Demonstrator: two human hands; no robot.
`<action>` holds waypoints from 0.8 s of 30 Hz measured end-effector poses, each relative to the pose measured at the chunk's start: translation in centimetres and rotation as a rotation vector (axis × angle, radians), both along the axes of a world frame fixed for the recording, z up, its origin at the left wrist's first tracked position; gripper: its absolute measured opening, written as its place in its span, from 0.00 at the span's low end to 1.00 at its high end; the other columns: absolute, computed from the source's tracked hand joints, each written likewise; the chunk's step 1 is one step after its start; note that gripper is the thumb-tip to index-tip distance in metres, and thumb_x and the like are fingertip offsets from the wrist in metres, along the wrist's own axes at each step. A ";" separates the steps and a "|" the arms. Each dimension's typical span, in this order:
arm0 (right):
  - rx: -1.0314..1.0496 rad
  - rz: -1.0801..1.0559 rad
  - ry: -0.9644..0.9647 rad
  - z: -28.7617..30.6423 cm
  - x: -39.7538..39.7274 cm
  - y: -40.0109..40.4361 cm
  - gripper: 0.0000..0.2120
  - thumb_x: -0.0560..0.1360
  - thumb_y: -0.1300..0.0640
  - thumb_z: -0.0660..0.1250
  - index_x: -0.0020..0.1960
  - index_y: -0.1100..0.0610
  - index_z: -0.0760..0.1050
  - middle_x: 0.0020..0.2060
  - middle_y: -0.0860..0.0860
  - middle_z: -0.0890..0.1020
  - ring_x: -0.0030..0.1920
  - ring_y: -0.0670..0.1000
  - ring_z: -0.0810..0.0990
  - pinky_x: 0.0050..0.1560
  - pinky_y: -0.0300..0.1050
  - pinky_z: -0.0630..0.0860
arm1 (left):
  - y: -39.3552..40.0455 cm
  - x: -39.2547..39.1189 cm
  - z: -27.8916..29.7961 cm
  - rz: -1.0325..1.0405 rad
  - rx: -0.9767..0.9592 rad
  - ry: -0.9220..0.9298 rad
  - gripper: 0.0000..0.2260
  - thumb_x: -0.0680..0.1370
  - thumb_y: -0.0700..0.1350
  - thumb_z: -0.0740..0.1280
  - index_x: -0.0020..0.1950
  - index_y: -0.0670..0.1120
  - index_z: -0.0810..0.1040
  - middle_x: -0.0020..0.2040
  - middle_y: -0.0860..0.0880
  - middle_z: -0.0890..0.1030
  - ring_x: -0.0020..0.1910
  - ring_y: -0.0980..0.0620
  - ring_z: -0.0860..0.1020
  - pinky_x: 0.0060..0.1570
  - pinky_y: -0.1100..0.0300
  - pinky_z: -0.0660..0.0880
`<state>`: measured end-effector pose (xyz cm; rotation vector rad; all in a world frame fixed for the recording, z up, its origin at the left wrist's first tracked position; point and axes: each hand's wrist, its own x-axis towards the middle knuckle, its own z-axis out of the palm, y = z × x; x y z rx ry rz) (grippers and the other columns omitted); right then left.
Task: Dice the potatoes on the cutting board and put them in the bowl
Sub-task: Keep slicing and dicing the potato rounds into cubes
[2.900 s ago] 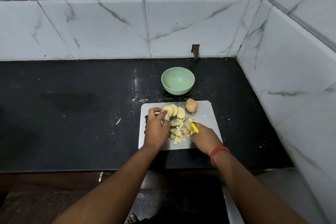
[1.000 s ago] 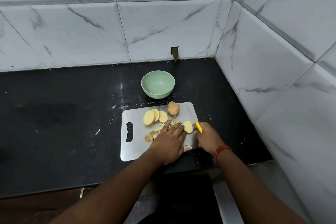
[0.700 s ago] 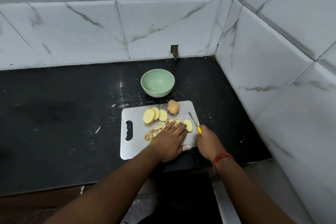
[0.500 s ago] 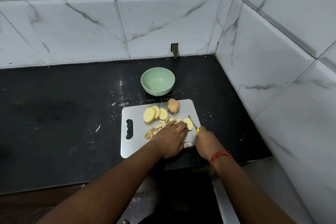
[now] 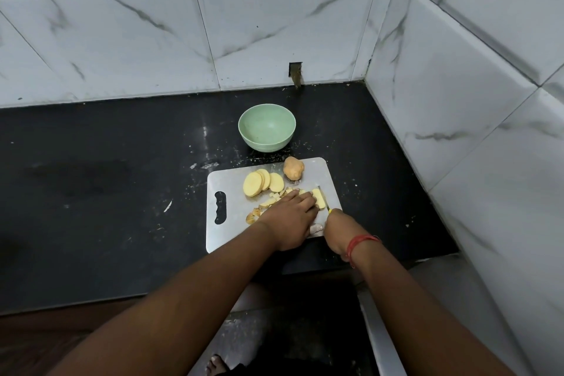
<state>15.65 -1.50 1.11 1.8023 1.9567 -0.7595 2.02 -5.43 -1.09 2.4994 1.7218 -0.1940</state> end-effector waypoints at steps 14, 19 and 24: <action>0.007 0.029 0.154 -0.9 5.4 -4.4 0.12 0.80 0.62 0.57 0.63 0.62 0.68 0.56 0.60 0.78 0.56 0.59 0.79 0.49 0.46 0.72 | 0.0 0.3 -0.3 0.042 -0.008 -0.078 0.24 0.86 0.55 0.54 0.76 0.42 0.68 0.76 0.41 0.66 0.76 0.42 0.63 0.78 0.50 0.48; 0.100 -0.017 0.217 0.3 5.3 -4.6 0.08 0.82 0.60 0.57 0.59 0.61 0.68 0.53 0.59 0.79 0.48 0.55 0.79 0.42 0.42 0.68 | 0.2 0.4 -0.1 0.055 -0.032 -0.078 0.23 0.86 0.55 0.54 0.76 0.42 0.68 0.75 0.41 0.67 0.75 0.43 0.65 0.78 0.50 0.49; 0.070 -0.018 0.214 1.5 2.7 -2.3 0.13 0.79 0.62 0.60 0.63 0.62 0.67 0.57 0.60 0.78 0.54 0.57 0.80 0.49 0.46 0.75 | 0.3 0.3 0.1 0.060 -0.050 -0.078 0.24 0.86 0.54 0.54 0.77 0.41 0.67 0.77 0.41 0.66 0.75 0.41 0.66 0.78 0.49 0.51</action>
